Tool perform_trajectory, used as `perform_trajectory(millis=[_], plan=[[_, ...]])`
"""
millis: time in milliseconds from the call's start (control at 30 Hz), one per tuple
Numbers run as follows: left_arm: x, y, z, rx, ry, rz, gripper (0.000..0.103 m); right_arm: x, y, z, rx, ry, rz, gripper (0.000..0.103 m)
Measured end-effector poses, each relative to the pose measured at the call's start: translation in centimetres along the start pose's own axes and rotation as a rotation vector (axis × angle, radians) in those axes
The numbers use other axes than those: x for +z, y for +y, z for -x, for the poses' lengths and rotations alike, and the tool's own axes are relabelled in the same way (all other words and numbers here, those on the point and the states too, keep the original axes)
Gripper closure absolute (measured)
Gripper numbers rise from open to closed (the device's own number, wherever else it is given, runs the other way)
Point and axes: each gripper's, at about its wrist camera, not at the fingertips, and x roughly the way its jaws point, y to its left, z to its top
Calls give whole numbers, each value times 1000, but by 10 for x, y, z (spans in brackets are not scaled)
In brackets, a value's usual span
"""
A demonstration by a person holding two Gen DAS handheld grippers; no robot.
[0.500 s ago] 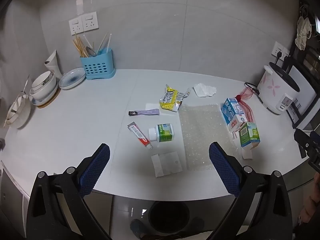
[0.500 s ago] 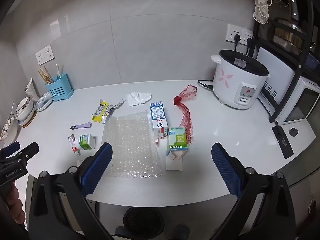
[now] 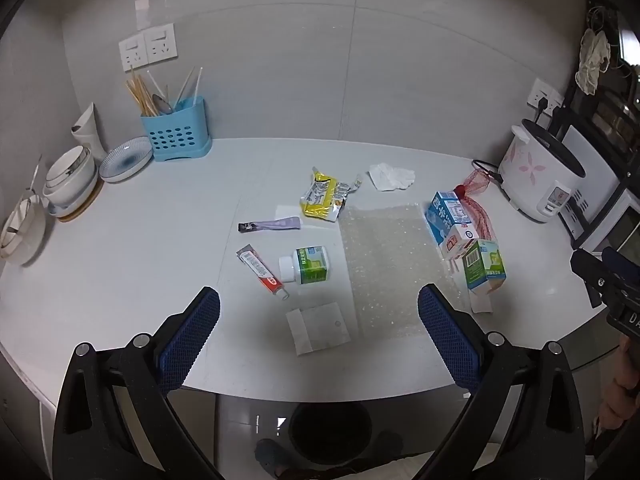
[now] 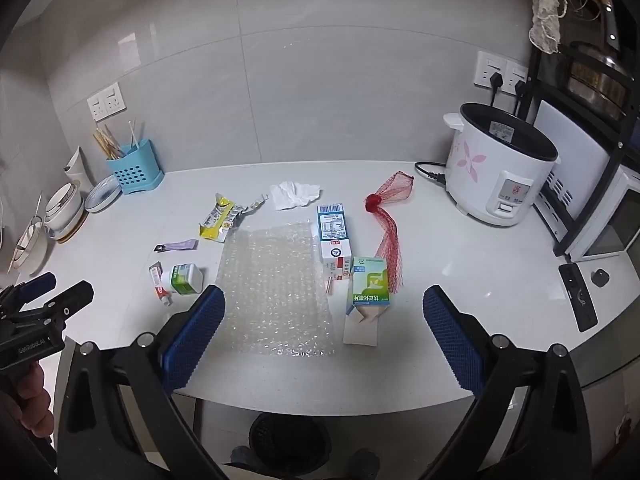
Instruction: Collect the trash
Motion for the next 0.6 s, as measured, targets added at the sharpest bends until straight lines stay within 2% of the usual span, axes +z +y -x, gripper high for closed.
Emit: perform_trajectory(millis=[400,600], plan=[[0,0,-7,-14,7,29,6,5,-3,-9,-3,21,-3,8],[3,-2,-7,-16,-4,-1,6,6,-4,-11,-6,20,-1,8]])
